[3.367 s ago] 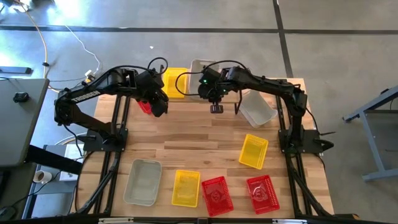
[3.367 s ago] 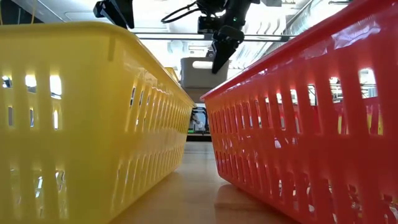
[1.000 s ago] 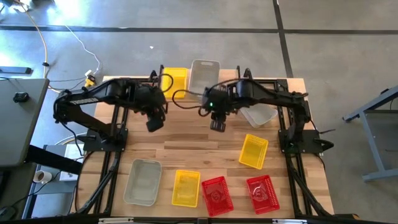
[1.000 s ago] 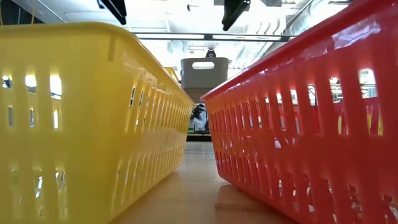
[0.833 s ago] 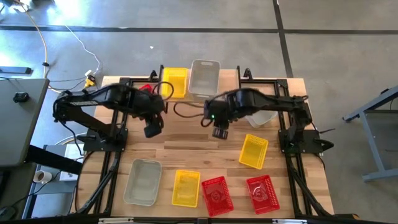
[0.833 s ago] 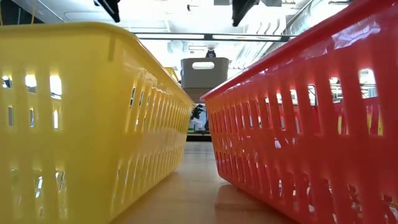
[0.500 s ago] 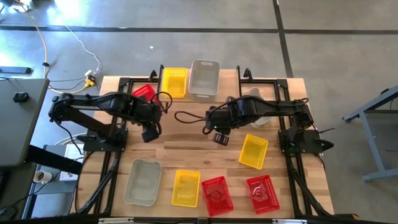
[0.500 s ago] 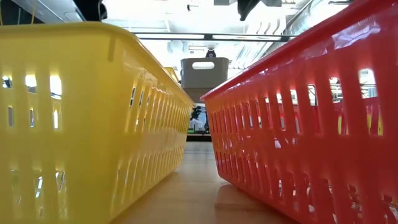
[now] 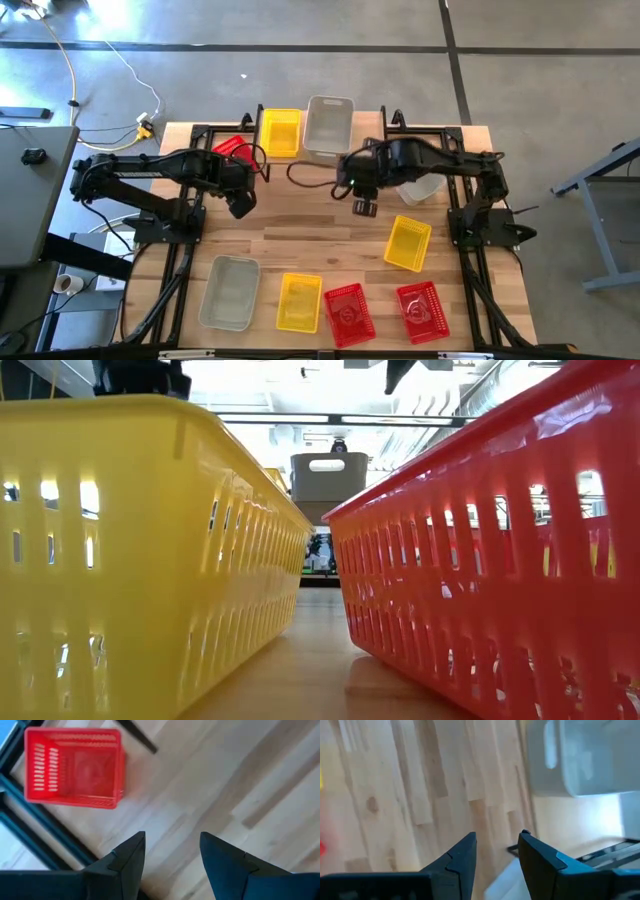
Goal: Stack baskets on shelf by color
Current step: Put the top red bin on the shelf
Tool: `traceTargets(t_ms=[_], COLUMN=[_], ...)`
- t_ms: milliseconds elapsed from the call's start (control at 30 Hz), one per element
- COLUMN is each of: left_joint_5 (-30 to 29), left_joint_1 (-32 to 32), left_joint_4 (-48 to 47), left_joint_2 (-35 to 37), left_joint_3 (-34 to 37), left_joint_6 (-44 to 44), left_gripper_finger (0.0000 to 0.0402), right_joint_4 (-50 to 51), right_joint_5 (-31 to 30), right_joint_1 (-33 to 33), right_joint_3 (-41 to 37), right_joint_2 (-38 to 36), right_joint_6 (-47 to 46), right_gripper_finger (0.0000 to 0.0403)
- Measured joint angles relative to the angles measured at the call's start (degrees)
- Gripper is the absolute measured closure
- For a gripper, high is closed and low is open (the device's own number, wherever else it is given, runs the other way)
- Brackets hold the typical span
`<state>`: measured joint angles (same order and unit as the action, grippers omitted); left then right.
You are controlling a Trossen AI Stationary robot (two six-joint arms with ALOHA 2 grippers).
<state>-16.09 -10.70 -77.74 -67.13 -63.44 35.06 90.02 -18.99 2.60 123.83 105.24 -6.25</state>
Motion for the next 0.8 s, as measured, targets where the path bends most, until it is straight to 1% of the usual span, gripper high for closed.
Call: traceTargets(t_ms=[100,200,433,533,667,800], left_joint_5=[-0.6,-3.5,-16.4,-19.7,-24.6,-27.9], left_joint_1=[-1.2,-0.7,4.9,7.0,10.0,13.2], left_joint_4=[2.2,4.7,8.5,8.7,9.1,10.1], left_joint_2=[0.0,0.0,0.0,0.0,0.0,0.0], left_joint_3=[2.6,5.0,10.6,12.3,15.6,18.2], left_joint_6=[-3.6,-5.1,-6.6,-5.7,-2.3,0.6], left_gripper_finger=[0.0222,0.0222,0.0222,0.0222,0.0222,0.0222], right_joint_4=[0.0,-0.1,-0.2,-0.2,-0.2,0.0], right_joint_5=[0.5,0.5,0.5,0.4,0.0,-0.1], right_joint_1=[-2.1,-3.9,-7.3,-8.7,-10.5,-12.4], right_joint_3=[0.0,0.0,0.0,0.0,0.0,0.0], right_joint_2=[-1.8,-3.7,-7.1,-8.3,-9.5,-10.4], right_joint_6=[3.8,6.4,11.6,14.6,17.7,19.3], right_gripper_finger=[0.0273,0.0272,0.0272,0.0272,0.0272,0.0272])
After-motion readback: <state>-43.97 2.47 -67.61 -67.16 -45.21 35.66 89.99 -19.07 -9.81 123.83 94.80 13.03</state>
